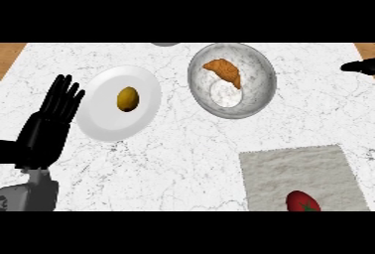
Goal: Pick the croissant from the placemat and place it in the bowl
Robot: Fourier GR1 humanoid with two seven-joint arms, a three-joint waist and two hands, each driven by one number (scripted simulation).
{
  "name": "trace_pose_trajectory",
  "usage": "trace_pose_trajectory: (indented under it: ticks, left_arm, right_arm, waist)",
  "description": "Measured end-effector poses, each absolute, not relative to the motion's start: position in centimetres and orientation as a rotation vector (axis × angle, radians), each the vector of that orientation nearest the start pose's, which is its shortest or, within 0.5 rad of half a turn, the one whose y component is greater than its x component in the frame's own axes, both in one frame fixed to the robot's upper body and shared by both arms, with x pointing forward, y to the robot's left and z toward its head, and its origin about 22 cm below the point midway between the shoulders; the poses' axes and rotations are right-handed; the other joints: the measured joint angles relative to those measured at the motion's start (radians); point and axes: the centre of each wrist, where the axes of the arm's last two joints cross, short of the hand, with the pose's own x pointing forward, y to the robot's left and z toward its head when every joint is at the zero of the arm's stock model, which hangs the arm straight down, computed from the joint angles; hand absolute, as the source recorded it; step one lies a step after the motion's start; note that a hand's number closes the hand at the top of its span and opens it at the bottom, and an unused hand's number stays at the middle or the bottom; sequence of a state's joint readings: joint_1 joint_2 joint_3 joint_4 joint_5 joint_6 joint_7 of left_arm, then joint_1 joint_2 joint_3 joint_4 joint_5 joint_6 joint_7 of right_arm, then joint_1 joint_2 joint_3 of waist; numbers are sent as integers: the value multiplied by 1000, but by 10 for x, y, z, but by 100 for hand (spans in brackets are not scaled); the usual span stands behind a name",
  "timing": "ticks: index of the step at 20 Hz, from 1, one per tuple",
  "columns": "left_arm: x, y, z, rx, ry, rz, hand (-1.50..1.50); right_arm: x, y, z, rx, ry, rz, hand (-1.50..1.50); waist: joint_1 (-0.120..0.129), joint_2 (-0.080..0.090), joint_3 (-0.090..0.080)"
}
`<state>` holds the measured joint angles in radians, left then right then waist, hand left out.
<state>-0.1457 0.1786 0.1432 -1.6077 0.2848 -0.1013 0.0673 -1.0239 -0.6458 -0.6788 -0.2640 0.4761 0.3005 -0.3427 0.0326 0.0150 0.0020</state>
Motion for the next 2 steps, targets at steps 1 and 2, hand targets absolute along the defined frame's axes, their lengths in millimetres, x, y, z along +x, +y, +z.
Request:
trace_pose_trajectory:
  ticks: [1, 2]
  left_arm:
    - [274, 288, 59, -113, -1707, 51, 0]
    - [272, 288, 63, -118, -1709, 50, 0]
  right_arm:
    - [408, -437, 146, -334, -1632, 201, -150]
    - [404, -445, 146, -333, -1629, 206, -150]
  waist:
    - [1, 1, 0]
    - [3, 1, 0]
